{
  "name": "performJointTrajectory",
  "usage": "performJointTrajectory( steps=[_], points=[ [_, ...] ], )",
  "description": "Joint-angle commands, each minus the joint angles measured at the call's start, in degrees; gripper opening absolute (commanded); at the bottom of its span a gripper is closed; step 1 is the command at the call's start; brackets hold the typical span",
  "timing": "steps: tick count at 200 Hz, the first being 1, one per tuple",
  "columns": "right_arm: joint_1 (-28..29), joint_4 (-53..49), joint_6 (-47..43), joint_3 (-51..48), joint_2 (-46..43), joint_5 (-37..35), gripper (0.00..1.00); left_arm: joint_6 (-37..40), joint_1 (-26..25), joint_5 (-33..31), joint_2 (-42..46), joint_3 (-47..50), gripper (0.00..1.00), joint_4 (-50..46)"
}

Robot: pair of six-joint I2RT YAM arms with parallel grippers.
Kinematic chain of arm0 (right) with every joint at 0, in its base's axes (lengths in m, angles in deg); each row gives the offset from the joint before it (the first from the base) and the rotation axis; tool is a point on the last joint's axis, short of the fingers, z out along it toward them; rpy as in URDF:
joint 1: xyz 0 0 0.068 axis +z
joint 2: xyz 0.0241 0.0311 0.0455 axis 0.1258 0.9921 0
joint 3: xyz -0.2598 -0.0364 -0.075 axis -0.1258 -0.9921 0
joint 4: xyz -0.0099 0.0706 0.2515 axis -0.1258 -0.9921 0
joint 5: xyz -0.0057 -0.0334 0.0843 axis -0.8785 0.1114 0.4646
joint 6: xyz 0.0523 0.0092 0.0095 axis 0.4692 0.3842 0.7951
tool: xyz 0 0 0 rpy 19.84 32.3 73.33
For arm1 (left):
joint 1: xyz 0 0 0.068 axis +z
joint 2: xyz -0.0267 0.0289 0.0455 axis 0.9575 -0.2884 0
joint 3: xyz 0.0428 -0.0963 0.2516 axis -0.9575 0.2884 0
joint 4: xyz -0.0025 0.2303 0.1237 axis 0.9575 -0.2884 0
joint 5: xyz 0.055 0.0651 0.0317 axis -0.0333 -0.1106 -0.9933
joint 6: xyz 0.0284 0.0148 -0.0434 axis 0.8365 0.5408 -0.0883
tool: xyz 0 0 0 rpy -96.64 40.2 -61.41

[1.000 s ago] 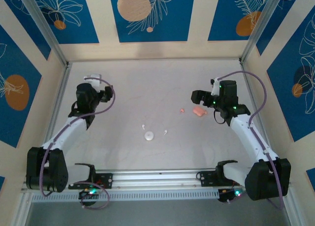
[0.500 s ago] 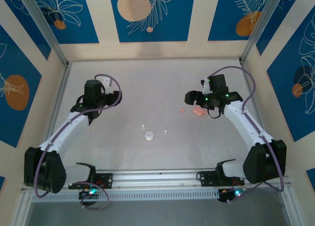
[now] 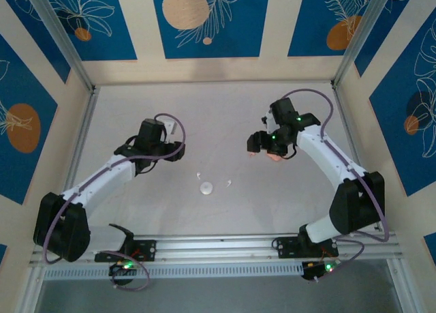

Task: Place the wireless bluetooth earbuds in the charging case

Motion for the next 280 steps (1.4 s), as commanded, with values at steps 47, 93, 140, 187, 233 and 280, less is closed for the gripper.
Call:
performJointTrajectory(
  steps=[47, 93, 140, 187, 233, 280],
  points=[
    [-9.36, -3.99, 8.44, -0.66, 7.07, -2.59, 0.77, -5.84, -0.38, 0.91, -1.32, -1.09, 0.65, -0.84],
    [-12.84, 0.57, 10.76, -0.10, 13.65, 0.96, 0.76, -5.30, -0.38, 1.56, -4.15, -3.79, 0.66, -0.78],
    [-13.72, 1.12, 10.68, 3.50, 20.45, -0.14, 0.78, -4.74, -0.39, 1.54, -5.55, -6.03, 0.67, -1.29],
    [-13.73, 1.34, 9.63, 7.45, 24.33, -1.56, 0.78, -5.03, -0.38, 1.24, -6.21, -6.73, 0.67, -0.74],
    [-13.49, 0.21, 8.24, 10.94, 28.10, -2.08, 0.78, -5.37, -0.38, 0.44, -6.92, -6.77, 0.68, -0.13],
    [-12.88, -2.96, 6.00, 14.88, 31.57, -4.69, 0.79, -5.74, -0.40, 0.34, -7.39, -7.00, 0.68, 0.23]
  ],
)
